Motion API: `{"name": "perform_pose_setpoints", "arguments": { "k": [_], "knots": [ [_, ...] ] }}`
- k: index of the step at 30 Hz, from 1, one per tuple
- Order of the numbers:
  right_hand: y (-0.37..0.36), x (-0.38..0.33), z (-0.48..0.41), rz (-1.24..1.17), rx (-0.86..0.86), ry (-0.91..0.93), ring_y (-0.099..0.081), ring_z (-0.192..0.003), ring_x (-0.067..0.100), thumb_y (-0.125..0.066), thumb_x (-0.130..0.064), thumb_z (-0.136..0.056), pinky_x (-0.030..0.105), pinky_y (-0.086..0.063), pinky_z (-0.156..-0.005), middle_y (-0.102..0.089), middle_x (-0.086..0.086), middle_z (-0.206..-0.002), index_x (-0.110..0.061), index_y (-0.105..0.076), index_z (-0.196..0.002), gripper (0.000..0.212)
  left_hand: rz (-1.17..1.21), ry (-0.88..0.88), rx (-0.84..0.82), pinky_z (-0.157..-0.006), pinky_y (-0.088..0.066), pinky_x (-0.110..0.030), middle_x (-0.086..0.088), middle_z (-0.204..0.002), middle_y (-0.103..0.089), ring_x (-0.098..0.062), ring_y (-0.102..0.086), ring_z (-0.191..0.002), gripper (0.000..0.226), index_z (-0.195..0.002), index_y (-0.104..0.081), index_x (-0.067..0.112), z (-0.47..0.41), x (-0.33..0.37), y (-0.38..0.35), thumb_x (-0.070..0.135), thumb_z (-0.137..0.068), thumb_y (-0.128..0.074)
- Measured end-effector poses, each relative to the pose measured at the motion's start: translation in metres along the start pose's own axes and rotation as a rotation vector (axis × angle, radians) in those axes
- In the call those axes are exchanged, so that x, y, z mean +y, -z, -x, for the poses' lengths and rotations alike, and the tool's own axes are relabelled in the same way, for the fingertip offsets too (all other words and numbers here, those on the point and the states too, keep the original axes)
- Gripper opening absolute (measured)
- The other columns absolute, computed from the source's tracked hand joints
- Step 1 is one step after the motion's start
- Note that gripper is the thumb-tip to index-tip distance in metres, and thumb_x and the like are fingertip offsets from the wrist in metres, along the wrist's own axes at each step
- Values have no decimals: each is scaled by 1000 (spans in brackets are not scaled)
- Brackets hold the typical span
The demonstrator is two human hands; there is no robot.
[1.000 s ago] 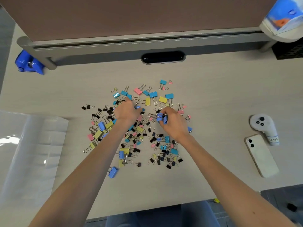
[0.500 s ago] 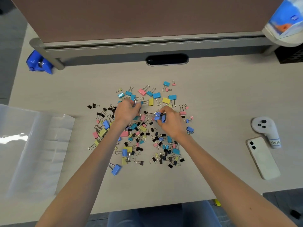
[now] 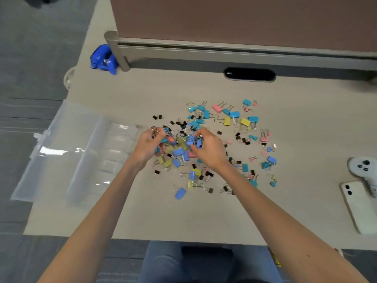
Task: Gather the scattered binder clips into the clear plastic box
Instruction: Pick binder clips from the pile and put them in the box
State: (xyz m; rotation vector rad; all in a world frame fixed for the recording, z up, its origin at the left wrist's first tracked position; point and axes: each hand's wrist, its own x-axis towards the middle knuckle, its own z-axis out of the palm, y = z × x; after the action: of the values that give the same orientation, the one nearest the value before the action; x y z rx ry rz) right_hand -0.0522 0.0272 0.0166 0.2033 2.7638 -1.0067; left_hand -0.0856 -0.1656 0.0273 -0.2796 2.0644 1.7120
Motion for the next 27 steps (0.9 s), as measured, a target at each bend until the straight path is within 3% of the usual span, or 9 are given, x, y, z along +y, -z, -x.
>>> {"name": "perform_pose_setpoints", "arguments": {
  "k": [4,6,10,16,19,22,24,27],
  "knots": [
    [-35,-48,0,-34,1,-13,-40,-49,3,-67,-25,-85,26,-28,-47,-56,-8,-74,-17,-55,-109,28,-17,-17,25,-41,-31,-18,-5,-86,-71,-6,-47,-47,25,-109,-56,1,7,-8,58,23,-100,-49],
    [-50,-71,-1,-52,17,-18,-42,-53,6,-65,-24,-84,26,-29,-51,-60,-5,-86,-18,-56,-108,27,1,-19,55,-41,-31,-18,-3,-86,-72,-7,-45,-48,23,-106,-57,3,8,-13,84,24,-99,-52],
    [-74,-112,-8,-82,32,-35,-48,-68,13,-65,-23,-84,28,-30,-53,-58,-6,-86,-18,-58,-107,25,46,-20,114,-41,-31,-17,2,-86,-72,-7,-45,-49,18,-101,-57,8,7,-17,124,24,-97,-53],
    [-99,-145,-28,-89,35,-36,-49,-69,15,-65,-23,-84,28,-35,-57,-57,-5,-84,-17,-57,-107,25,83,34,279,-40,-32,-19,-3,-90,-74,-6,-46,-45,23,-103,-56,5,-14,-29,155,28,-97,-52],
    [-104,-157,-40,-47,25,-17,-48,-66,16,-66,-25,-84,28,-34,-58,-55,-6,-82,-17,-57,-107,25,49,1,349,-39,-33,-17,-7,-88,-73,-9,-47,-47,15,-98,-51,8,-24,-31,160,24,-98,-49],
    [-107,-166,-53,19,-2,0,-52,-69,19,-64,-26,-85,27,-33,-57,-58,-3,-88,-17,-56,-109,27,-6,-49,362,-45,-37,-19,-5,-82,-71,-11,-48,-48,10,-94,-52,10,-32,-28,158,19,-98,-50],
    [-109,-170,-60,43,-9,26,-58,-78,22,-63,-26,-85,29,-40,-60,-62,0,-100,-16,-57,-110,27,-91,-67,354,-51,-43,-24,3,-75,-70,-12,-49,-46,13,-100,-56,7,-37,-28,156,19,-96,-51],
    [-114,-172,-68,69,-20,50,-61,-86,24,-63,-28,-86,35,-50,-67,-62,0,-109,-16,-57,-110,27,-279,-82,336,-64,-50,-32,8,-73,-70,-22,-56,-59,22,-107,-59,7,-40,-29,159,23,-95,-51]
  ]
}}
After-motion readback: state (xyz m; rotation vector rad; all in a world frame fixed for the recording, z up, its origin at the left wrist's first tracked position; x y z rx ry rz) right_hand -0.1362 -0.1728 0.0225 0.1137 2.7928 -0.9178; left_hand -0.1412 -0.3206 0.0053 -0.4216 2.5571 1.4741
